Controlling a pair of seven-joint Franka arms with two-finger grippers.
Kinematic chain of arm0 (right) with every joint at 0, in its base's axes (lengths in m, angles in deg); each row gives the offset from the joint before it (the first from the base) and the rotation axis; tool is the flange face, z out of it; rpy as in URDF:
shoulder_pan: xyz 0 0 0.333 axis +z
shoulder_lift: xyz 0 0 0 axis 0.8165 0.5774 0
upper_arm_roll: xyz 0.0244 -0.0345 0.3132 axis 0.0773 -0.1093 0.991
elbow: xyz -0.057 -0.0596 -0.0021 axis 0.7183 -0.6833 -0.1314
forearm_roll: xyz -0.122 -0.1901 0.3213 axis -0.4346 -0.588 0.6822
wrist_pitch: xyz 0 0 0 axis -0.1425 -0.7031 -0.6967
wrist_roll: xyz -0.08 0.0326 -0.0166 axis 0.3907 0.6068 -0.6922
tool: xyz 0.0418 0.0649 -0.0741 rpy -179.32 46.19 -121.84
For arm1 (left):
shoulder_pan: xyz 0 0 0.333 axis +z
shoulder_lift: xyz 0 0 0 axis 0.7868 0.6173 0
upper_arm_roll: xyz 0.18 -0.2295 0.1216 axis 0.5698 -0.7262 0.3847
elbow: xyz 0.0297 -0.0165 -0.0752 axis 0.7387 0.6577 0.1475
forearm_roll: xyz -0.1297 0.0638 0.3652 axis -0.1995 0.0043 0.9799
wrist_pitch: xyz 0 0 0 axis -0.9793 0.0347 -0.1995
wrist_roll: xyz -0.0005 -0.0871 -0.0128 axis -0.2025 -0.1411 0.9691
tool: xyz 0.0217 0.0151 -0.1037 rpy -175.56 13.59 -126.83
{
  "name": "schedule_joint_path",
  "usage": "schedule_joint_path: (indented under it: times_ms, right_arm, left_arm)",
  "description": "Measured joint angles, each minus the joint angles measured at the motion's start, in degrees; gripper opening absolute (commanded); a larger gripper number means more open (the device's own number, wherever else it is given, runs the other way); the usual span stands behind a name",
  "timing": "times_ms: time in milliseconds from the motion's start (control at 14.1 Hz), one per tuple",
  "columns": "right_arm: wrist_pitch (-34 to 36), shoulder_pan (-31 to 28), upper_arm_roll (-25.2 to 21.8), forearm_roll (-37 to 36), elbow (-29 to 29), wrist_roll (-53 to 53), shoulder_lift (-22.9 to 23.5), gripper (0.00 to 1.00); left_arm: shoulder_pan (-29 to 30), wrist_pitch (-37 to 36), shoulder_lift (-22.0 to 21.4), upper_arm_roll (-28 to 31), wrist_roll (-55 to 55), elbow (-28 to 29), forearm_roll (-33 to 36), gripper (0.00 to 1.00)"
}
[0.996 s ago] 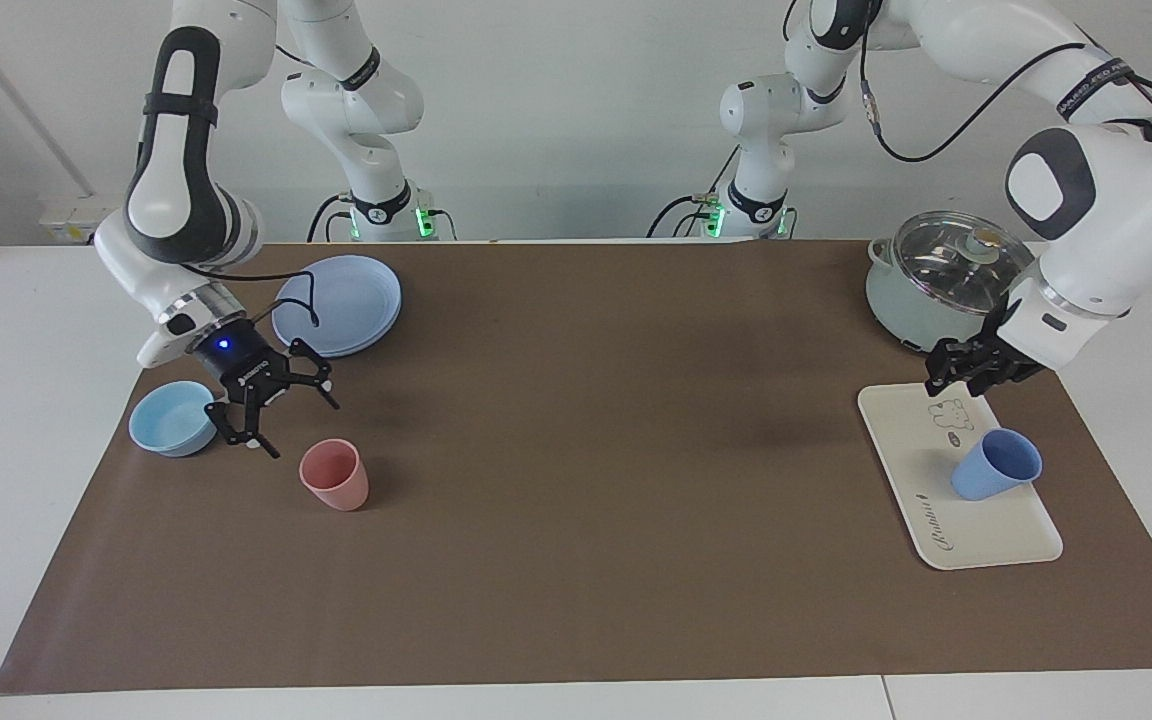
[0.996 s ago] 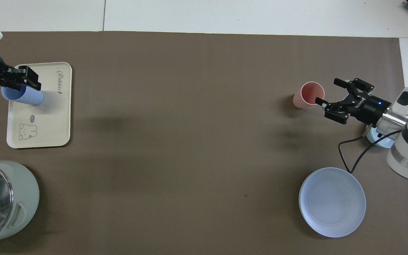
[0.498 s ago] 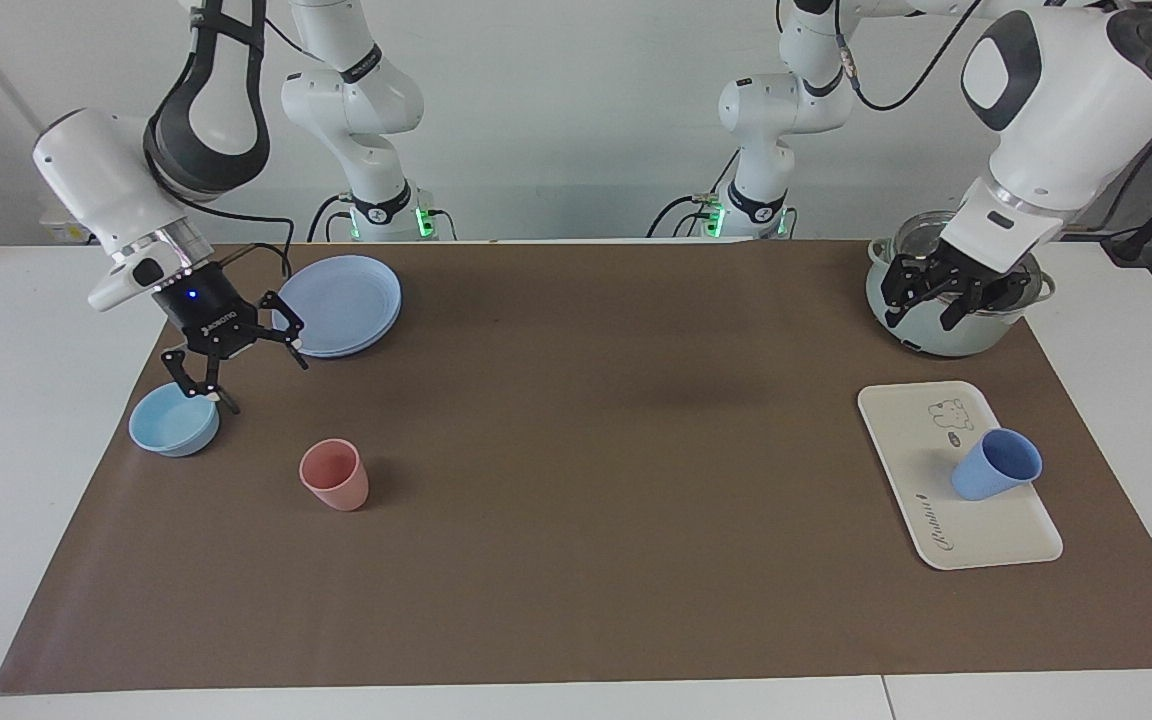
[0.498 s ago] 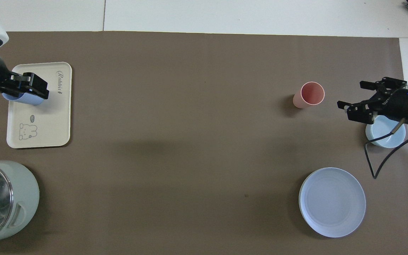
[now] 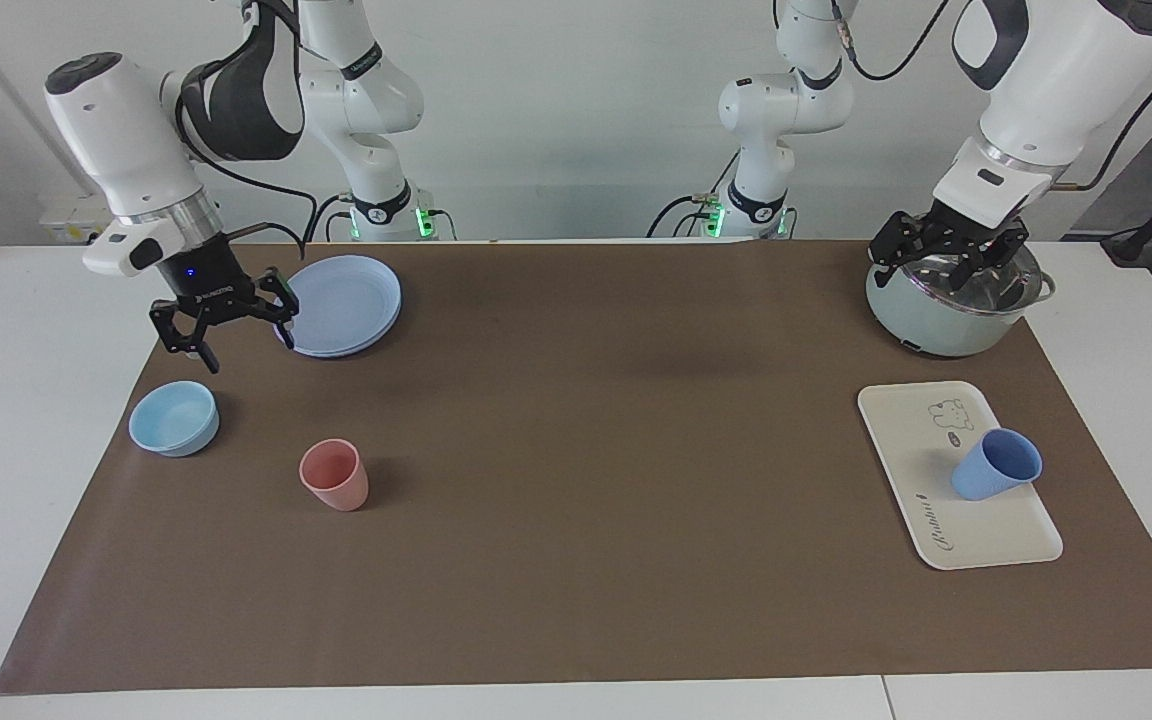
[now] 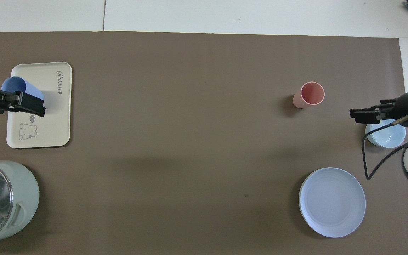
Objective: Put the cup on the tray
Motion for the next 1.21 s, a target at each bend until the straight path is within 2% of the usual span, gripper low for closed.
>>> schedule_joint_path:
  times_ms: [142, 284, 640, 782, 1209]
  right_arm:
    - [7.0, 0.0, 0.2, -3.8, -3.1, 10.5, 0.0, 1.00]
    - [14.2, 0.1, 0.5, -8.2, -6.8, 16.1, 0.0, 1.00]
    - [30.3, 0.1, 1.0, -10.7, -19.0, 17.5, 0.2, 1.00]
    - [32.9, 0.0, 1.0, -9.4, -21.1, 18.8, 0.5, 1.00]
    - [32.8, 0.1, 1.3, -8.9, -21.3, 19.6, 1.9, 1.00]
  left_arm:
    - [-0.3, 0.0, -0.1, -0.2, 0.0, 0.2, 0.1, 1.00]
    - [-0.7, 0.0, -0.1, -0.2, 0.0, 0.2, 1.6, 1.00]
    - [-0.7, 0.0, -0.2, -0.2, 0.0, 0.2, 2.3, 1.00]
    - [-0.7, 0.0, -0.2, 0.0, 0.0, 0.4, 2.4, 1.00]
    - [0.2, 0.0, -0.2, 0.3, 0.0, 0.5, 2.4, 1.00]
